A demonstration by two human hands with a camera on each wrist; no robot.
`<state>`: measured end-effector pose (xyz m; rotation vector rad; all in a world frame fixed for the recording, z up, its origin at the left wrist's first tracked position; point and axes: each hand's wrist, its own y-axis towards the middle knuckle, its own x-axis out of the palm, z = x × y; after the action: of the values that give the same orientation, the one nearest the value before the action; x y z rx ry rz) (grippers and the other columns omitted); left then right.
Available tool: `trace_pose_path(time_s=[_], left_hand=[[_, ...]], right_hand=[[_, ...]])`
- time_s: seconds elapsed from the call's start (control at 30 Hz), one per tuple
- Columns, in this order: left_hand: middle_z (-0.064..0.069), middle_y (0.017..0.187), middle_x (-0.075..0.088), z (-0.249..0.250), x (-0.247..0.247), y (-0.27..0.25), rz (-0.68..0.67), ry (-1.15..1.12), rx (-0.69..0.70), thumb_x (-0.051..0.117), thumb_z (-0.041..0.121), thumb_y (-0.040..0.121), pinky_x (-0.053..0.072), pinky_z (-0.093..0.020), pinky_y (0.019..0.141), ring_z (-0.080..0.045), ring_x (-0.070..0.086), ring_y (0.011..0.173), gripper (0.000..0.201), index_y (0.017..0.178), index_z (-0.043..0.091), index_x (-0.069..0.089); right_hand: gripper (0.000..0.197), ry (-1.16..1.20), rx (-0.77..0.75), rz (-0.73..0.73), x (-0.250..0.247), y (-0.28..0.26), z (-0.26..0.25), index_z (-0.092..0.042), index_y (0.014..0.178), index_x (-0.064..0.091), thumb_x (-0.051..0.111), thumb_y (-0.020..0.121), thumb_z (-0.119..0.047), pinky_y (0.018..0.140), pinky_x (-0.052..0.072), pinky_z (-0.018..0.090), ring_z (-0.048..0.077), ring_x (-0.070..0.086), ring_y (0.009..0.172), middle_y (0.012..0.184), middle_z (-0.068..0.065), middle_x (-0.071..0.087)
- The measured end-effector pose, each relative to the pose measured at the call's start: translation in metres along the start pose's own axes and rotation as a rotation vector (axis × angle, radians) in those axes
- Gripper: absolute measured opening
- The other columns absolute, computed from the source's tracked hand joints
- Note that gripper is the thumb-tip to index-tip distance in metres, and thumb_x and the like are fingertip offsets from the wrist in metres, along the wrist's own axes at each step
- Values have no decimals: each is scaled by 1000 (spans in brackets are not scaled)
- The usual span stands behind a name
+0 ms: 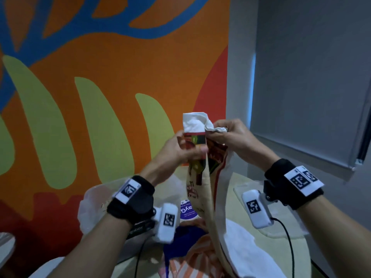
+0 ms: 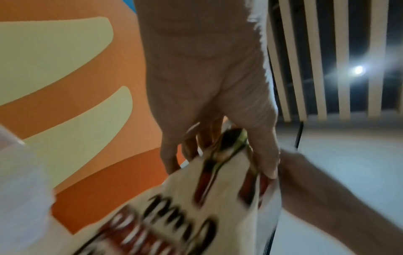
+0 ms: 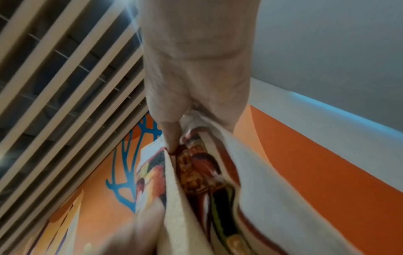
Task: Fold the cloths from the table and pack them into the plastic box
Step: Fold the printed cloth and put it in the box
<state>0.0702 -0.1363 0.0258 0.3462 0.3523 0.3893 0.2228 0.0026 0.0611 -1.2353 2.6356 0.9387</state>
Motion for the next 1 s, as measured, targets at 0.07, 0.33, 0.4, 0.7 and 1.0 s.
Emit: trace_pose_path(time_s=[0.07, 0.33, 0.4, 0.7, 1.0], left_hand=[[-7, 112, 76, -21, 20, -14, -92, 58, -41, 82, 21, 86, 55, -46, 98, -23, 72, 107, 36, 118, 13, 67], [-1, 103, 78, -72, 61, -33, -158, 160, -163, 71, 7, 90, 55, -27, 74, -14, 70, 90, 20, 109, 13, 75], [1, 119, 74, -63, 57, -30, -161, 10, -147, 71, 15, 92, 53, -32, 89, -13, 68, 107, 32, 124, 21, 68], [-8, 98, 70, 6, 41, 12, 113, -270, -54, 56, 13, 104, 54, -35, 82, -17, 67, 89, 15, 112, 4, 64], [-8, 115, 72, -27, 51, -3, 157, -192, -84, 61, 7, 101, 58, -42, 93, -24, 69, 110, 21, 121, 9, 63]], right_hand=[[25, -27, 15, 55, -4, 3, -1, -13, 72, 63, 77, 90, -23, 53, 38, 23, 6, 52, 55, 60, -5, 58], [23, -101, -19, 259, -23, 10, -6, -18, 81, 62, 84, 83, -24, 61, 51, 28, 15, 66, 63, 76, 4, 72], [23, -150, 7, 223, -28, 11, -5, -18, 81, 66, 87, 78, -27, 62, 50, 29, 15, 66, 63, 77, 4, 72], [23, -286, 14, 145, -34, -3, 2, -19, 74, 66, 89, 76, -22, 55, 45, 23, 4, 56, 54, 64, -5, 64], [44, -350, 84, -44, -29, -16, -1, 8, 81, 69, 82, 84, -34, 60, 42, 32, 18, 58, 62, 69, 8, 62]])
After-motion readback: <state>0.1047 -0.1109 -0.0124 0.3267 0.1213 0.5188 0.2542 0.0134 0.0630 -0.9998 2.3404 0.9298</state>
